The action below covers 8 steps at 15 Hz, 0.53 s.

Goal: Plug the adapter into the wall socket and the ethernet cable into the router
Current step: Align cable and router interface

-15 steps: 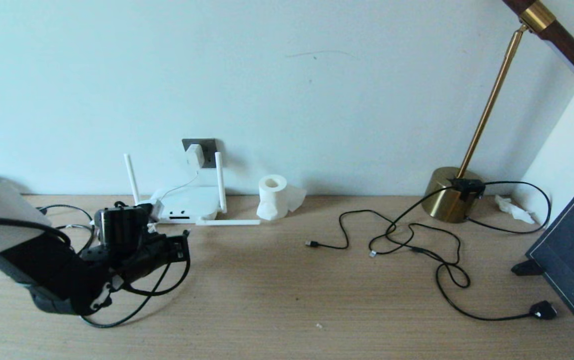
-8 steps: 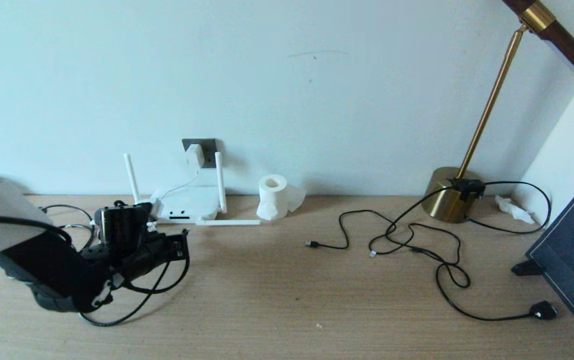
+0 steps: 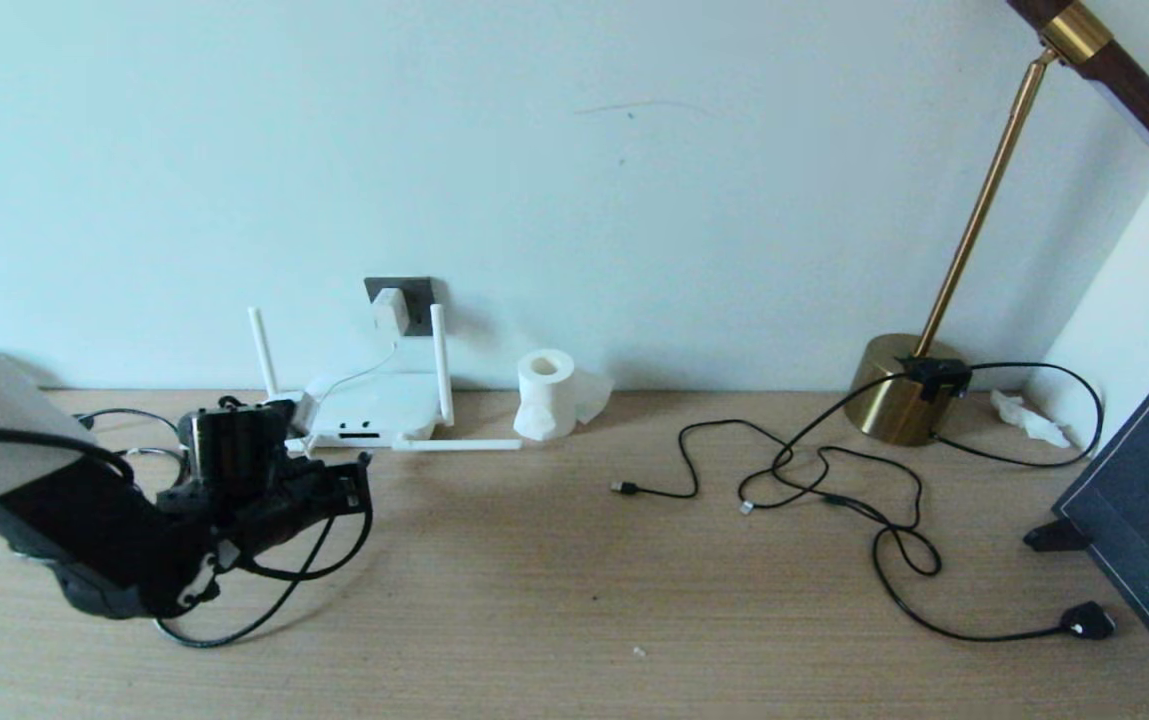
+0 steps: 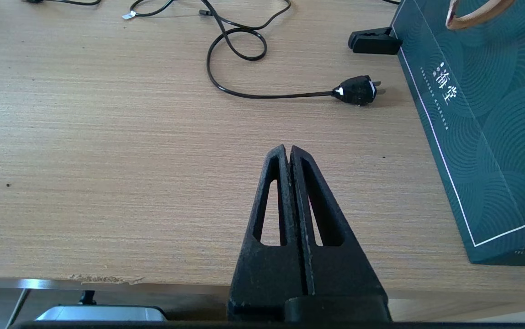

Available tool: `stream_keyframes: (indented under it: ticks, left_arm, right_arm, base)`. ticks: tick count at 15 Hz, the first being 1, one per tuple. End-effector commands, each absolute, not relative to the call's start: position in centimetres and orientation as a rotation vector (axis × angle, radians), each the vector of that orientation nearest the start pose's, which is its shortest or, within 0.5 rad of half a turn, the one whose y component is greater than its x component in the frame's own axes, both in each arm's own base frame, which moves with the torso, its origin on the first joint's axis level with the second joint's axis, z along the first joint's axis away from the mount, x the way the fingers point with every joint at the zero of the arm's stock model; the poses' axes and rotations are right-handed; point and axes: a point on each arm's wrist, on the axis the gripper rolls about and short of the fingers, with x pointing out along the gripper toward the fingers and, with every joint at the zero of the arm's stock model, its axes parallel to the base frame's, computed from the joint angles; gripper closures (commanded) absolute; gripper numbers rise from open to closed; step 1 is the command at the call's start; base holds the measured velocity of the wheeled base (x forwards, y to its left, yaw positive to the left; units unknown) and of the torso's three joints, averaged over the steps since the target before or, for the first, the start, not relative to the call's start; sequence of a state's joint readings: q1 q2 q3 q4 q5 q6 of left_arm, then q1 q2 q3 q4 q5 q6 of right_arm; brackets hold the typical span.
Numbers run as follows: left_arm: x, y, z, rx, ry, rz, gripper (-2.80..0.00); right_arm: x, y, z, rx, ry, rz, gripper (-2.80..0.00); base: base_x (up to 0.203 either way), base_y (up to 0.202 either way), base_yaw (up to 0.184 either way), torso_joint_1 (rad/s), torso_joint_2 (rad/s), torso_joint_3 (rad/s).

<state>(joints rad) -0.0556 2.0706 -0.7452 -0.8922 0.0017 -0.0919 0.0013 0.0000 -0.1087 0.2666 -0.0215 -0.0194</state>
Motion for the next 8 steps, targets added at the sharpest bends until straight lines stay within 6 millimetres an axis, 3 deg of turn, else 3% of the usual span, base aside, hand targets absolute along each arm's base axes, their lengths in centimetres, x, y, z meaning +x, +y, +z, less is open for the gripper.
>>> stream_keyframes:
  ticks: [1, 8]
  left_arm:
    - [35.36, -1.54, 7.19, -0.084, 0.433, -0.026, 0.00]
    - [35.66, -1.51, 7.24, -0.086, 0.429, -0.033, 0.00]
  right_arm:
    - [-3.32, -0.05, 7.78, -0.022, 0.161, -0.018, 0.00]
    - [-3.32, -0.05, 7.78, -0.022, 0.161, -0.018, 0.00]
  base:
    - [0.000, 0.000, 0.000, 0.000, 0.00, 0.000]
    - [0.000, 0.000, 0.000, 0.000, 0.00, 0.000]
